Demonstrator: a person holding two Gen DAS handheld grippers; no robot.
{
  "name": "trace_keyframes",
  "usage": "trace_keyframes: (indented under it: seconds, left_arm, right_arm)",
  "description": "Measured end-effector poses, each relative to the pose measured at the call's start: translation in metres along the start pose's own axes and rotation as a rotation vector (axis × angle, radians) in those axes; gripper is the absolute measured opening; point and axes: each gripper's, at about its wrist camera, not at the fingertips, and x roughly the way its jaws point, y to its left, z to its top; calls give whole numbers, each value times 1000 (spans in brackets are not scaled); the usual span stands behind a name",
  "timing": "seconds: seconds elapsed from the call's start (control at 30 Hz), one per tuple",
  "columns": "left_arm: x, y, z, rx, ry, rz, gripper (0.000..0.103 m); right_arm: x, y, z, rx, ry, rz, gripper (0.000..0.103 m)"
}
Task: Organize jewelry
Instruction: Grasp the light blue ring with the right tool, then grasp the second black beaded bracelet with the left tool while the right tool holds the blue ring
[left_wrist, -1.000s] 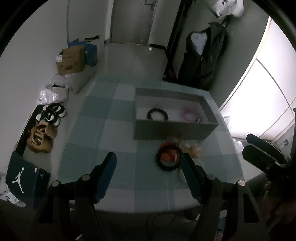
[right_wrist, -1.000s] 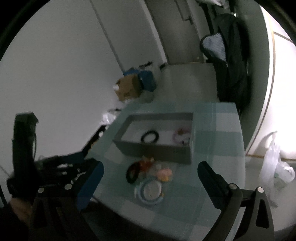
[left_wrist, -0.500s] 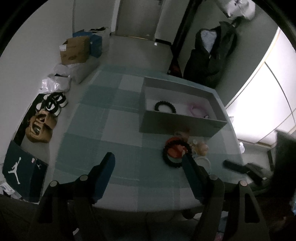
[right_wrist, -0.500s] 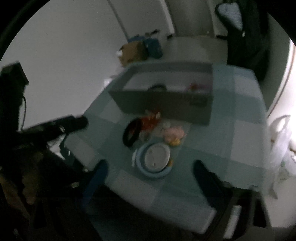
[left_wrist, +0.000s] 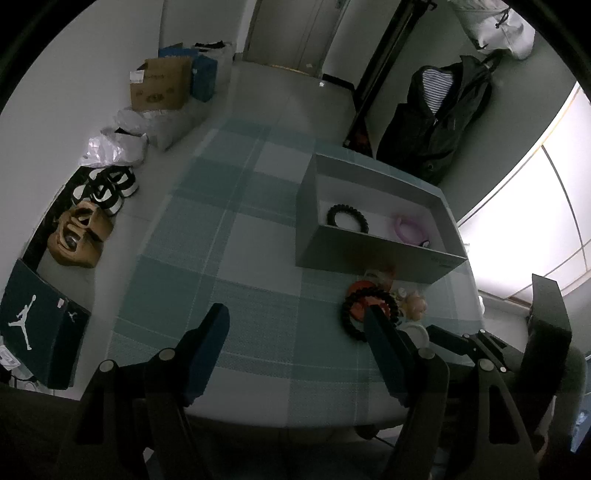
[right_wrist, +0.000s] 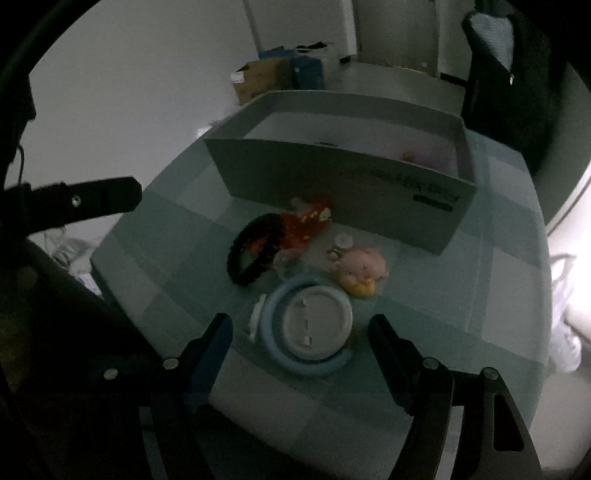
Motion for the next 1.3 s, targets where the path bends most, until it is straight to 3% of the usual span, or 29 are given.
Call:
trace_keyframes:
  seconds: [0.07, 0.23, 0.53, 1.0, 1.3]
  left_arm:
    - [1, 1, 0, -2, 5, -4, 71]
    - [3, 2, 2, -11, 11, -4, 71]
    - [12, -2, 0, 7, 49, -15, 71]
    - [46, -26, 0, 37, 173, -112, 71]
    - [66, -24, 5, 24, 201, -164, 71]
  right_arm:
    - [1, 1, 1, -16, 0, -31, 59]
    - [-2, -1, 1, 6, -8, -27, 58]
    - [-32, -17, 5, 90, -100, 69, 58]
    - [-77, -55, 12, 251, -258, 103, 58]
    - [-83, -70, 11, 295, -283, 123, 59]
